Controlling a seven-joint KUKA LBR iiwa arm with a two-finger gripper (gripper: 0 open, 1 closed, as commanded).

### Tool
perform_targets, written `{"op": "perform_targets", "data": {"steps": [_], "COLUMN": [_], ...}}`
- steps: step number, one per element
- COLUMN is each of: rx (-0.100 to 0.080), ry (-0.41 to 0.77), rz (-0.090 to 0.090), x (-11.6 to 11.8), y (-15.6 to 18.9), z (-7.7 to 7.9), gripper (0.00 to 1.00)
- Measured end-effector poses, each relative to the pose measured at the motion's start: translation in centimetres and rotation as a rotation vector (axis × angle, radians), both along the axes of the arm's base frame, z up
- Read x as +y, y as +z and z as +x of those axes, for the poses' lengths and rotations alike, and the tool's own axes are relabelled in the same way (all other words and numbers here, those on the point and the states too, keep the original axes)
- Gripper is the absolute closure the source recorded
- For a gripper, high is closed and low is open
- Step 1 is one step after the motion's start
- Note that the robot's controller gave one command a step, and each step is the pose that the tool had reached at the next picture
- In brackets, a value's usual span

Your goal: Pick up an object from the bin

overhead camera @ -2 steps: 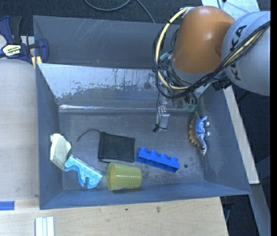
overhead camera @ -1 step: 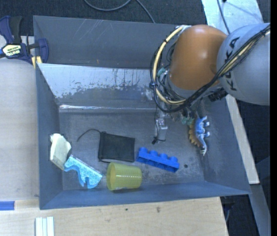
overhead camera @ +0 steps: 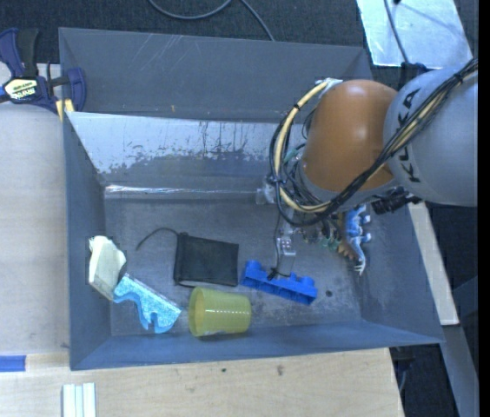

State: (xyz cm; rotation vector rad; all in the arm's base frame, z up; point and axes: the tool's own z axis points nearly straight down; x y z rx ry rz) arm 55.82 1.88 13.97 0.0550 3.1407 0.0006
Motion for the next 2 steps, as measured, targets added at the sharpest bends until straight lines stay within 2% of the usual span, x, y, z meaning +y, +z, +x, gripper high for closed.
{"op": "perform_targets", "data": {"steps": [1,2], "rx": [-0.001,-0.002], "ry": [-0.213,-0.012], "rz": [0.000,0.000], "x": [-0.8,-1.6], "y": [-1.3,-1.3], "z": [-0.7,-4.6], "gripper": [0.00,0.00]}}
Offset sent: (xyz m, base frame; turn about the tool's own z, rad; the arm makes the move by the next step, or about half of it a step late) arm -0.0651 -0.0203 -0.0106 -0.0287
